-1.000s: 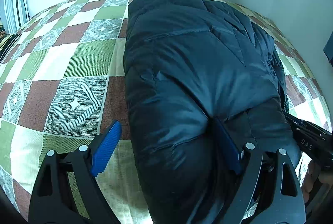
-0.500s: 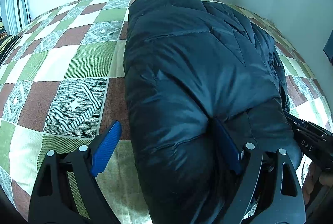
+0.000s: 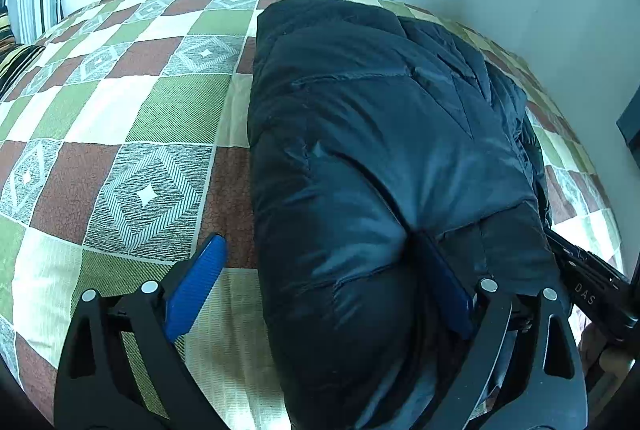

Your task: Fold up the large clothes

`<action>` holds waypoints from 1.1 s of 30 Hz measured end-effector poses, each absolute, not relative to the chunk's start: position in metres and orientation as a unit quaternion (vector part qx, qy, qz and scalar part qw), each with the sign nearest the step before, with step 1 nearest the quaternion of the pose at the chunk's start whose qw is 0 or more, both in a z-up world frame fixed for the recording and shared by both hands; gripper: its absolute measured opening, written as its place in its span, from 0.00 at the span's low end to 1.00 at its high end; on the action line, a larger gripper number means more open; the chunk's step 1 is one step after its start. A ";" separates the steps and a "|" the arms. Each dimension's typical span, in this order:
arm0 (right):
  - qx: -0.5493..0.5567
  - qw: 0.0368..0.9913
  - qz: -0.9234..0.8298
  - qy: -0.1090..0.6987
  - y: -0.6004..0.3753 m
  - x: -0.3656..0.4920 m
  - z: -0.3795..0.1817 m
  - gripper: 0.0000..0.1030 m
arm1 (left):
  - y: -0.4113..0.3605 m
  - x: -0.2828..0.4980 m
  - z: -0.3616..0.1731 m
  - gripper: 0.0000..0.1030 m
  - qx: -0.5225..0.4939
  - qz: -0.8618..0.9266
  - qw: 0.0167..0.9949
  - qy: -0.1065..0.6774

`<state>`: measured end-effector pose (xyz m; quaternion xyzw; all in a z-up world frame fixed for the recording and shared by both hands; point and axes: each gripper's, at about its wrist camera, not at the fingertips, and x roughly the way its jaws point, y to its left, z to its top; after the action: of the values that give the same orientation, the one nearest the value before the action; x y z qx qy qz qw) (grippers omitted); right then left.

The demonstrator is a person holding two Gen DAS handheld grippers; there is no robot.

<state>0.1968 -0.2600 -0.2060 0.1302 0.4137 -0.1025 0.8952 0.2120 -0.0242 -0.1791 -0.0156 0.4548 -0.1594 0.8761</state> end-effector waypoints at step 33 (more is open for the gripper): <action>0.089 0.945 -0.114 0.293 -0.219 0.115 -0.089 0.79 | -0.003 0.108 -0.049 0.98 0.013 -0.089 0.947 0.309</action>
<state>0.1148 -0.2187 -0.0887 0.0887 0.2928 -0.1142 0.9452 0.1082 -0.0028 -0.0495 0.0128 0.3091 -0.0887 0.9468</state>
